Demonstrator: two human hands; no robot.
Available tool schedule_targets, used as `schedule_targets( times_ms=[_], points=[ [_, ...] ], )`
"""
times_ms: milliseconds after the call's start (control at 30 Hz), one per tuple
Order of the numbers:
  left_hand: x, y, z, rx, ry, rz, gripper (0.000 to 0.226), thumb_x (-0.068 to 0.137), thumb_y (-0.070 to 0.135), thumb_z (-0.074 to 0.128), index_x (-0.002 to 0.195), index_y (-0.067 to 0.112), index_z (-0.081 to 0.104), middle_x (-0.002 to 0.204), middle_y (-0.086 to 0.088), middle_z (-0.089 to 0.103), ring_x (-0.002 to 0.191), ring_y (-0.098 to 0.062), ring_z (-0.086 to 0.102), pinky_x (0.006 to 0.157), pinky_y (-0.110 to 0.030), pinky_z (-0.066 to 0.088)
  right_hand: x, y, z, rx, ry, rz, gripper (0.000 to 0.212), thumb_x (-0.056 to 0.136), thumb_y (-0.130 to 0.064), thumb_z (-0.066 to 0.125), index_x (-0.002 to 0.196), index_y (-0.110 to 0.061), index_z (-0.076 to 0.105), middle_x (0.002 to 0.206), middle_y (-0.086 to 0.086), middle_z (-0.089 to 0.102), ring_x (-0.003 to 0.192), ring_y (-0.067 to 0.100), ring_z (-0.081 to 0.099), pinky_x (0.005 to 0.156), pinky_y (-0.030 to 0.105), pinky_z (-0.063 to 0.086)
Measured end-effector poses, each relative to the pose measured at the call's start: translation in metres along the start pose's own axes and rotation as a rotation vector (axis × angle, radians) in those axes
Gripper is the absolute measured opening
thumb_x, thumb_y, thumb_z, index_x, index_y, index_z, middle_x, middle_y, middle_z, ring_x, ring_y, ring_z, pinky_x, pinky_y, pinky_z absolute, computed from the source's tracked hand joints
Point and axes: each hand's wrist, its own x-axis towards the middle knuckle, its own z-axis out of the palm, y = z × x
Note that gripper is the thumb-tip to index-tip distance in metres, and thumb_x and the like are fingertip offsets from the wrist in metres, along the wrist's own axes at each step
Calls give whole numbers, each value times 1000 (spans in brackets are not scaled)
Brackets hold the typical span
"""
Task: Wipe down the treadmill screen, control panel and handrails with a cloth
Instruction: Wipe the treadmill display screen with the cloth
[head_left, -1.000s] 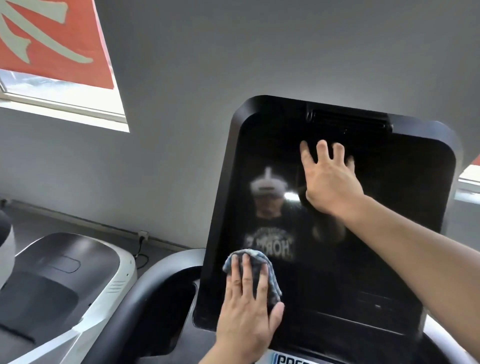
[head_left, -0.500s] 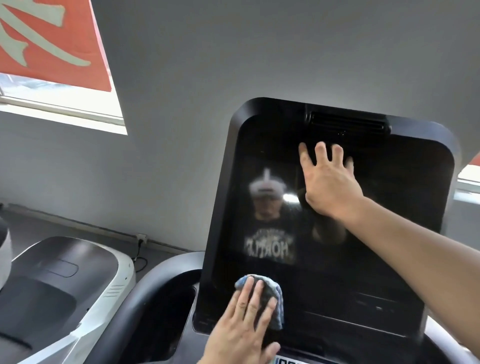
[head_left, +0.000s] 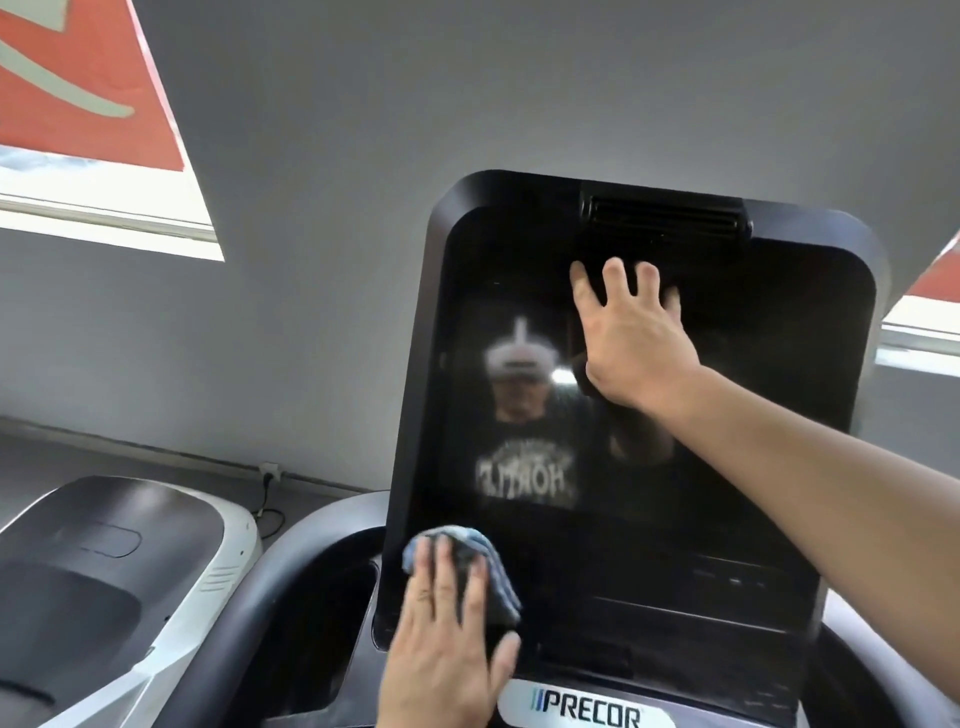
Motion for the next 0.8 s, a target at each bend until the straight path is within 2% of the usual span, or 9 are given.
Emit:
schedule_targets(
  times_ms=[100,233,300,367,467,567,700,767,800],
  points=[
    [12,11,-9,-45,-42,-66,92,90,64,57,154,0,39,160,-41,25,151,-59,18,118,-64,28,-1,-3,0,-4,-10,9,95,88,-11,58,166,-14,5,159,20,12,144,49,19,115,73,30],
    [23,67,-6,-76,-175,265,90,87,68,57,155,11,47,163,-34,27,152,-54,21,112,-62,29,-1,-1,-2,-14,-18,-9,94,88,-9,57,166,-14,4,159,21,11,143,49,19,115,73,32],
    [31,65,-5,-56,-146,332,86,86,69,56,156,19,47,166,-27,26,155,-47,19,114,-59,27,0,2,-4,-11,-24,-16,94,88,-7,56,166,-15,6,159,20,13,142,48,20,114,73,33],
    [33,40,-6,-38,-83,317,83,87,67,57,155,21,48,168,-23,24,157,-42,18,115,-59,30,0,4,-6,-6,-23,-27,94,87,-7,57,166,-16,8,158,19,15,141,47,22,114,72,34],
    [34,-4,-9,-1,13,150,83,92,64,56,157,13,45,168,-28,19,156,-48,17,117,-64,32,0,5,-5,-9,-18,-20,94,88,-10,60,166,-17,8,158,18,15,140,46,23,113,71,36],
    [44,11,-14,-37,30,8,87,95,64,49,158,5,35,166,-36,14,154,-55,11,120,-65,22,1,4,-2,-15,-21,-13,98,88,-15,66,166,-17,8,157,18,14,141,47,22,112,71,36],
    [51,60,-16,-1,-29,286,85,93,68,52,157,13,45,166,-32,18,155,-52,13,117,-61,24,-1,6,0,-18,-17,-17,96,88,-12,61,166,-16,6,157,18,14,141,46,22,113,71,36],
    [61,43,-20,36,34,279,81,93,66,53,156,17,47,167,-29,22,157,-47,13,118,-57,25,-1,6,0,-18,-11,-14,94,89,-12,59,166,-16,6,157,18,14,140,46,22,113,71,36],
    [68,27,-25,32,65,191,82,94,65,53,157,14,45,167,-29,21,157,-46,14,119,-56,25,-1,5,0,-15,-10,-14,93,90,-13,59,166,-16,7,157,18,14,140,46,21,112,71,37]
  ],
)
